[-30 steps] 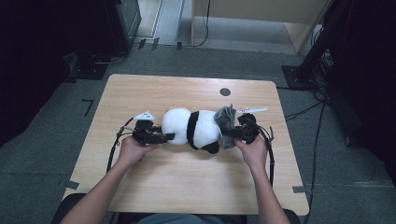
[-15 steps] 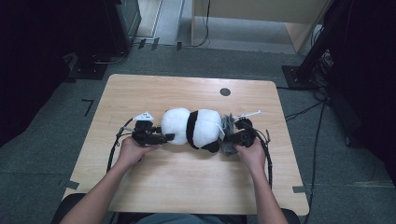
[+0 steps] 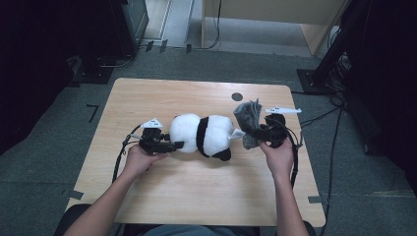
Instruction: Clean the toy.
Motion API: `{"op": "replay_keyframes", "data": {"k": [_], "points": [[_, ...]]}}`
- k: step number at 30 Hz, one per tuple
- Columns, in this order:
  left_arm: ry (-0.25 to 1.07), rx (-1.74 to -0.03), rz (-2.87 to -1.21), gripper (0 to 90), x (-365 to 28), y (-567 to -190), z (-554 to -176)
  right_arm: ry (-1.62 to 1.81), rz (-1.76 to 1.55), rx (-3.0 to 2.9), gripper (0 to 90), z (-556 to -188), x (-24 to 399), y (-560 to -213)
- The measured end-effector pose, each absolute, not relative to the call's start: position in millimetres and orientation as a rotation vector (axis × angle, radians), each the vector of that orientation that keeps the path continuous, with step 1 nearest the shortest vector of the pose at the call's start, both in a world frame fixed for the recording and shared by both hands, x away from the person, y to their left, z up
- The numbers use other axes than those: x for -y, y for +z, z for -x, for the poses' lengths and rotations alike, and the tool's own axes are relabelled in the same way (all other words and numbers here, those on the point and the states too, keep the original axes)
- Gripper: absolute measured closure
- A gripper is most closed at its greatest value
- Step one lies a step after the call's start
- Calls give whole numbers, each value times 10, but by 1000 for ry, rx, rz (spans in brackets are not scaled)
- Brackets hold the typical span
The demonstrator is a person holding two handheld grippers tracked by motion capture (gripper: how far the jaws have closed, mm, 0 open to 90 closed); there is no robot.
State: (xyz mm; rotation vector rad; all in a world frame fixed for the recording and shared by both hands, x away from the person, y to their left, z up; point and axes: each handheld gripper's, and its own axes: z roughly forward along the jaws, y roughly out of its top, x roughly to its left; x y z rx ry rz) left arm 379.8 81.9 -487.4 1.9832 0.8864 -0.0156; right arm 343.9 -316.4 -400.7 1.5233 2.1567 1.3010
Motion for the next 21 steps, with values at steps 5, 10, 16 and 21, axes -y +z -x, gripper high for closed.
{"op": "replay_keyframes", "data": {"k": [5, 10, 16, 21], "points": [[-14, -887, -1982, 383, -814, -4873, -3787, 1338, -1408, -2213, 674, -3415, 2870, -3860], [-7, -888, -1977, 383, -812, -4884, -3774, 1311, -1373, -2290, 666, -3482, 2652, -3949], [5, -880, -1973, 383, -798, -4878, -3769, 1297, -1386, -2288, 663, -3545, 2678, -4127], [1, -882, -1965, 384, -796, -4878, -3776, 1349, -1466, -2260, 663, -3589, 2836, -4264]]}}
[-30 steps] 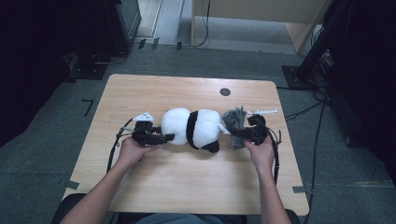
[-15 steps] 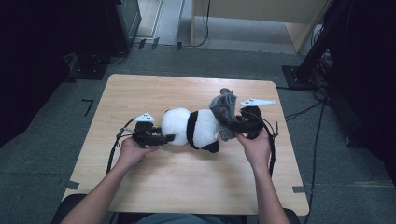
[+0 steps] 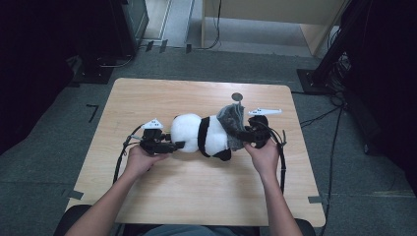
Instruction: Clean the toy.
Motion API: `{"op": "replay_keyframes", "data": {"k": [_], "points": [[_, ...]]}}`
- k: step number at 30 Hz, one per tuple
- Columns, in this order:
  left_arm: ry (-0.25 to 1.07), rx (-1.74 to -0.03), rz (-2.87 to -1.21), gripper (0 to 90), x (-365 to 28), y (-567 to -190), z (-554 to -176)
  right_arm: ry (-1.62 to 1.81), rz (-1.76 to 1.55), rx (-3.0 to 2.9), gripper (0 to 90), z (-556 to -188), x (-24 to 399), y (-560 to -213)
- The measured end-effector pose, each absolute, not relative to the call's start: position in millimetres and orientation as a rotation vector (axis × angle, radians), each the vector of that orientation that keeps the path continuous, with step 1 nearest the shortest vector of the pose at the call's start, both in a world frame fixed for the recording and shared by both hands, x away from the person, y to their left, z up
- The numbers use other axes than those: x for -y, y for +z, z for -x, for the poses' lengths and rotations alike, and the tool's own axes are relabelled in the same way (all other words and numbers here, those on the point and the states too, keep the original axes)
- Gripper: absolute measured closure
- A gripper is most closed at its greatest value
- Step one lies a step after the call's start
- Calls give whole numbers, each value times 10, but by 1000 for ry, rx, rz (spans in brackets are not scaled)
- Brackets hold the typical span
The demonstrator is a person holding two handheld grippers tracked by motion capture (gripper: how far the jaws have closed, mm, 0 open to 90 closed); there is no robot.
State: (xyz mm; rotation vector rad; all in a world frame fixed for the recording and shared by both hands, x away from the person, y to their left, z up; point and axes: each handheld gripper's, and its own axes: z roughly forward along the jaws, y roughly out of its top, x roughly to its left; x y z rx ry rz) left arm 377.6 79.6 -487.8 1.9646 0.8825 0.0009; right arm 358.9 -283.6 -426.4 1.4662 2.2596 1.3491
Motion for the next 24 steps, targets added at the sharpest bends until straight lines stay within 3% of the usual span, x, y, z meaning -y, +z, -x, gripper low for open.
{"op": "replay_keyframes", "data": {"k": [13, 24], "points": [[-15, -894, -1954, 384, -813, -4897, -3781, 1267, -1618, -2256, 676, -3692, 2971, -4652], [-14, -893, -1962, 383, -825, -4907, -3780, 1094, -1671, -2386, 659, -3811, 2783, -5024]]}}
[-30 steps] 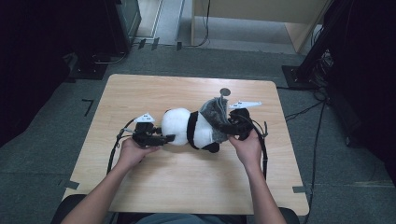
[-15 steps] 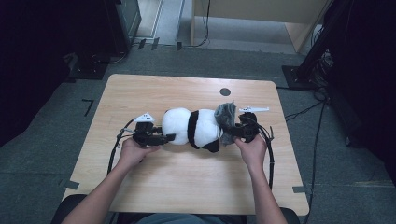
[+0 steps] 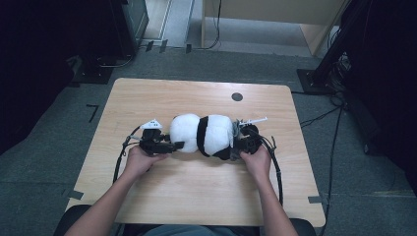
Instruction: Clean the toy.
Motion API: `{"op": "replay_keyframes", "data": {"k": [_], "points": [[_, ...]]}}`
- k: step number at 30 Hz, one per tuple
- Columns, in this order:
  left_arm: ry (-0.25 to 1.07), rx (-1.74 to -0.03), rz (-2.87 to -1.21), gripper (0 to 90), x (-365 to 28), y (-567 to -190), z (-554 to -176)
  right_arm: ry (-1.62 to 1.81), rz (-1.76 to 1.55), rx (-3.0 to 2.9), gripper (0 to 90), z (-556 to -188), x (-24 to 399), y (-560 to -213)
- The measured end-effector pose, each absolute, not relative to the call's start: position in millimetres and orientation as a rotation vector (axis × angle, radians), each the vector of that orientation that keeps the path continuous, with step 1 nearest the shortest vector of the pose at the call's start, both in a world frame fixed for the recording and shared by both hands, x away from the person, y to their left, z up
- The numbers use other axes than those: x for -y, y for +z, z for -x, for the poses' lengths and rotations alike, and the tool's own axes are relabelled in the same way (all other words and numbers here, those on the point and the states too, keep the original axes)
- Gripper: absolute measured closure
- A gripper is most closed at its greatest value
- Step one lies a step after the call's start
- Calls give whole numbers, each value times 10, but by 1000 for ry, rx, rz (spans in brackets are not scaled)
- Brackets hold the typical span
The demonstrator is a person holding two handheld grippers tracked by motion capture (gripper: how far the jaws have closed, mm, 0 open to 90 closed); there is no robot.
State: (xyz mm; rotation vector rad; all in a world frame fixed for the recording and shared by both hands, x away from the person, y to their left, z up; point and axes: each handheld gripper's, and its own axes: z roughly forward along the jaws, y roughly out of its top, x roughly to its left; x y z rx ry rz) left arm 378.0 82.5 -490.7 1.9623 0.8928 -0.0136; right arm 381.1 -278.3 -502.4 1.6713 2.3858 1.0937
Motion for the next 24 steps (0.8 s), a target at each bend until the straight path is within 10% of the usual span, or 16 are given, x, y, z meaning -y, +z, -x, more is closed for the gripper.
{"op": "replay_keyframes", "data": {"k": [5, 24], "points": [[-12, -892, -1968, 383, -828, -4907, -3778, 1131, -1580, -2443, 570, -3804, 2801, -5035], [-17, -936, -1920, 399, -810, -4861, -3729, 1166, -1427, -2203, 674, -3459, 2885, -3991]]}}
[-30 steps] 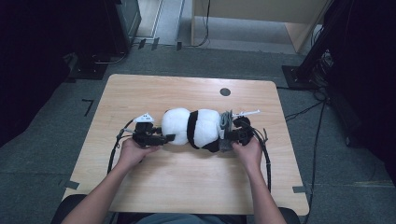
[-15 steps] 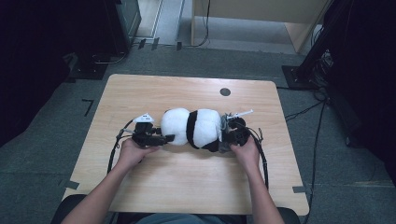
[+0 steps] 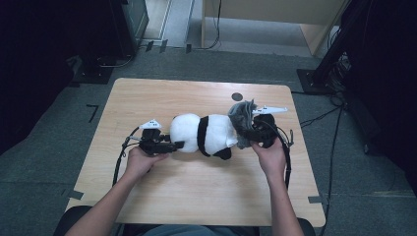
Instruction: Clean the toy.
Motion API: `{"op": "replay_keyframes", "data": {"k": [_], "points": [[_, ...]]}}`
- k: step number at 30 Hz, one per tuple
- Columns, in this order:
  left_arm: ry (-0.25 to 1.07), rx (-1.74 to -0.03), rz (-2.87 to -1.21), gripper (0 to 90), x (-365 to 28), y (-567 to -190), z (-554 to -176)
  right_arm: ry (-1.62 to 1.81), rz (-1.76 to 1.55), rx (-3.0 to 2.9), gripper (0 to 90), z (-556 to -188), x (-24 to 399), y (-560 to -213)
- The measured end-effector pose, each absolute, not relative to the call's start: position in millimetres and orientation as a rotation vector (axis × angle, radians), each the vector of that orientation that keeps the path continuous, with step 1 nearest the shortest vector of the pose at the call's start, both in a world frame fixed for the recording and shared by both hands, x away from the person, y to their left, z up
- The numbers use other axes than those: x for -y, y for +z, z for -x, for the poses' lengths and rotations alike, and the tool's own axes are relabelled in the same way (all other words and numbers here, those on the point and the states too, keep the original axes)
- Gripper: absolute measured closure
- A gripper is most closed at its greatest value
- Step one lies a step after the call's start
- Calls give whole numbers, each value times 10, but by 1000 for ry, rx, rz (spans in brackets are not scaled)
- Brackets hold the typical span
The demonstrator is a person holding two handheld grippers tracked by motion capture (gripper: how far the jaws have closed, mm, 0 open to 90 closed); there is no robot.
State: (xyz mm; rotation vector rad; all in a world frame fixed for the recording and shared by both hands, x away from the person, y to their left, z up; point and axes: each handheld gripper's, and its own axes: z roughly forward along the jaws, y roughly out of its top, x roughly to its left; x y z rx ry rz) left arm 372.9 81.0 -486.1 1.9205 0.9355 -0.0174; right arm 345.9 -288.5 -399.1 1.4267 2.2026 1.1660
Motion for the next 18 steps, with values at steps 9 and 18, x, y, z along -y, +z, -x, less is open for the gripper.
{"op": "replay_keyframes", "data": {"k": [9, 18], "points": [[2, -955, -1897, 410, -799, -4822, -3656, 1203, -1246, -2321, 667, -3395, 2291, -3743], [7, -960, -1886, 410, -796, -4823, -3627, 1167, -1110, -2492, 663, -3551, 1645, -3958]]}}
